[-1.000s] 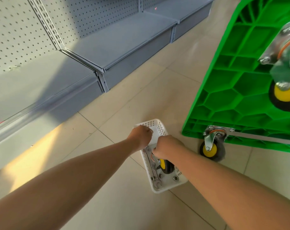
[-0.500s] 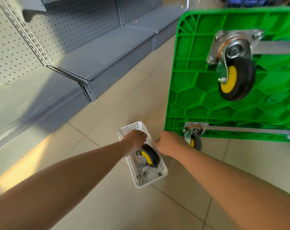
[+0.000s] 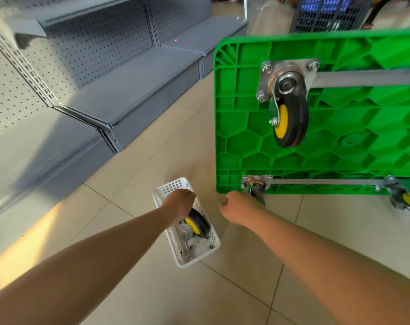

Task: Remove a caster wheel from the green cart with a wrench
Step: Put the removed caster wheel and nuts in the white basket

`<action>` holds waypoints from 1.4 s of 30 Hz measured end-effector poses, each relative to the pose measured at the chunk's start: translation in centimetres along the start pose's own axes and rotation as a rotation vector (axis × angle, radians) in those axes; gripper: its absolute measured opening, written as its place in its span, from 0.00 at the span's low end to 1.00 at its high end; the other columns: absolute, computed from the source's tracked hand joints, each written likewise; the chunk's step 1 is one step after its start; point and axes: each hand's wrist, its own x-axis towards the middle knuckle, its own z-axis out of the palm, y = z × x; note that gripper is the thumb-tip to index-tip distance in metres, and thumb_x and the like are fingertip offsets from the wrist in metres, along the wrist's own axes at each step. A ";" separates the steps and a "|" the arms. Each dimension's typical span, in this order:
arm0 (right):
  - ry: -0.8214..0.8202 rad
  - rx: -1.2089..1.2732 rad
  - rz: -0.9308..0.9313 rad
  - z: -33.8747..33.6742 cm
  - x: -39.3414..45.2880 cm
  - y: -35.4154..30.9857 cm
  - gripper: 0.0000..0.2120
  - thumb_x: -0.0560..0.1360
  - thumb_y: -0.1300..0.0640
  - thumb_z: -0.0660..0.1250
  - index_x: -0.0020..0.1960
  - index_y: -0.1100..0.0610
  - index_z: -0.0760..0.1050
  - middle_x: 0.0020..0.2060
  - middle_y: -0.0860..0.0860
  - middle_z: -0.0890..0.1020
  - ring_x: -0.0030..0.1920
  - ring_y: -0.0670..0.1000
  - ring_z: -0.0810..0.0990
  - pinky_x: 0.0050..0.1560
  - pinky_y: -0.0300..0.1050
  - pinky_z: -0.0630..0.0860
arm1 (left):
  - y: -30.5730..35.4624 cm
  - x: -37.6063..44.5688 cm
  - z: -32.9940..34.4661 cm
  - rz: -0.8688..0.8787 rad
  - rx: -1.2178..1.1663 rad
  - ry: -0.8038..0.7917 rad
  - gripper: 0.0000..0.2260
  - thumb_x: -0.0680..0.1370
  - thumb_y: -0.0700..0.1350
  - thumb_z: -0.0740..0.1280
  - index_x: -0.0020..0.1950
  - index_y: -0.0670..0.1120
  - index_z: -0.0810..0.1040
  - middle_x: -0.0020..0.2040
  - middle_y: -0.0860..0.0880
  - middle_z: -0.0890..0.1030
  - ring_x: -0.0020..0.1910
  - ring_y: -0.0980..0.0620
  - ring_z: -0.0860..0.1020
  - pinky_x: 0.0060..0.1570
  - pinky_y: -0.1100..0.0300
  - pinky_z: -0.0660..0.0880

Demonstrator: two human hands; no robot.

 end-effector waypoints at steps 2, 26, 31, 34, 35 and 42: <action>-0.001 -0.016 0.014 -0.9 -0.3 -0.3 0.15 0.80 0.48 0.59 0.48 0.58 0.76 0.43 0.56 0.80 0.44 0.58 0.80 0.42 0.46 0.74 | -1.0 -0.2 -0.4 -0.041 0.019 -0.003 0.17 0.83 0.37 0.60 0.72 0.37 0.73 0.70 0.41 0.76 0.70 0.43 0.74 0.62 0.54 0.76; -0.271 0.354 0.260 5.2 4.9 -8.9 0.32 0.83 0.38 0.50 0.73 0.61 0.69 0.64 0.60 0.79 0.62 0.59 0.78 0.67 0.53 0.73 | -3.1 -1.4 -3.1 -0.519 -0.740 -0.063 0.15 0.75 0.39 0.59 0.60 0.40 0.77 0.53 0.39 0.83 0.51 0.39 0.83 0.57 0.41 0.80; -0.309 0.313 0.211 5.2 7.8 -11.5 0.33 0.83 0.37 0.49 0.75 0.61 0.68 0.64 0.60 0.80 0.62 0.59 0.79 0.67 0.53 0.73 | -5.2 2.9 -2.8 -0.581 -0.854 -0.030 0.18 0.67 0.43 0.61 0.56 0.44 0.79 0.49 0.39 0.85 0.48 0.39 0.85 0.56 0.39 0.79; -0.263 0.245 0.164 4.9 9.7 -13.9 0.31 0.84 0.39 0.49 0.75 0.61 0.67 0.67 0.61 0.77 0.63 0.60 0.78 0.65 0.49 0.74 | -3.7 1.6 -6.5 -0.585 -0.927 0.040 0.11 0.76 0.39 0.57 0.53 0.45 0.77 0.50 0.40 0.84 0.47 0.40 0.84 0.54 0.40 0.80; -0.245 0.224 0.145 4.8 10.4 -14.7 0.31 0.84 0.40 0.49 0.76 0.62 0.67 0.68 0.62 0.76 0.64 0.60 0.77 0.63 0.47 0.74 | -3.7 1.9 -7.3 -0.576 -0.960 0.077 0.10 0.77 0.38 0.56 0.51 0.45 0.76 0.48 0.41 0.83 0.45 0.41 0.82 0.49 0.44 0.81; -0.199 0.176 -0.056 4.4 15.6 -19.8 0.22 0.86 0.54 0.46 0.72 0.65 0.68 0.68 0.66 0.74 0.65 0.64 0.75 0.59 0.49 0.73 | -5.3 5.3 -11.0 -0.499 -1.039 0.393 0.13 0.78 0.37 0.55 0.61 0.41 0.74 0.43 0.45 0.77 0.40 0.47 0.76 0.44 0.54 0.75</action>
